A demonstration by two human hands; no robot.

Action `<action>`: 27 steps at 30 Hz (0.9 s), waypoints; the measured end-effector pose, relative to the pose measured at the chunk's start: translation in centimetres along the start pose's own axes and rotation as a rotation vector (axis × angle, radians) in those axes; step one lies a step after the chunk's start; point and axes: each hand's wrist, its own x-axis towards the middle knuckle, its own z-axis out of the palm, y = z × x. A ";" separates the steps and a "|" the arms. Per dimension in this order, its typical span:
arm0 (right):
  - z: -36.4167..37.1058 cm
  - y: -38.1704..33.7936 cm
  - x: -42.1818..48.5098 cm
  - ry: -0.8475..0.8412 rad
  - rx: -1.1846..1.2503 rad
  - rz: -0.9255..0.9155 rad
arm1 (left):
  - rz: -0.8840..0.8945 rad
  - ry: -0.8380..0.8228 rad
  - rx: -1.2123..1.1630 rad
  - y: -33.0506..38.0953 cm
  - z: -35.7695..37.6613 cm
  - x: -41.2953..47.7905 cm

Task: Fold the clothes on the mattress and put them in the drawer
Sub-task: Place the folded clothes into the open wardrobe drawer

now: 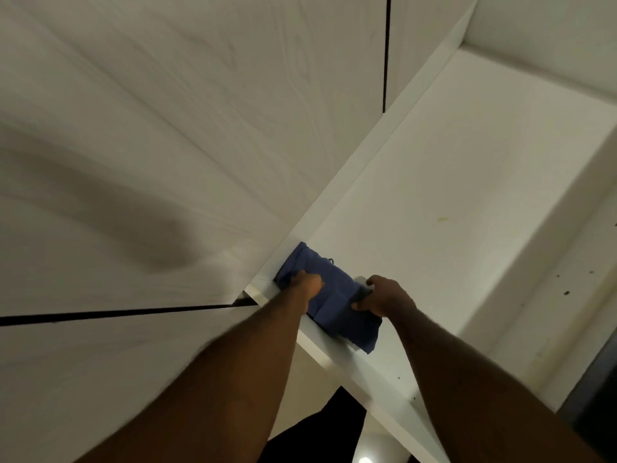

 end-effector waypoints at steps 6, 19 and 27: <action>-1.7 1.3 -3.3 0.064 0.236 -0.089 | 0.088 0.178 -0.137 -0.3 -0.4 -0.8; -11.4 9.4 -19.2 0.112 1.260 -0.191 | 0.606 0.111 -0.472 5.1 8.1 -15.8; -12.6 21.6 -30.8 0.382 1.520 -0.215 | 0.816 0.040 -0.582 8.1 19.5 -27.9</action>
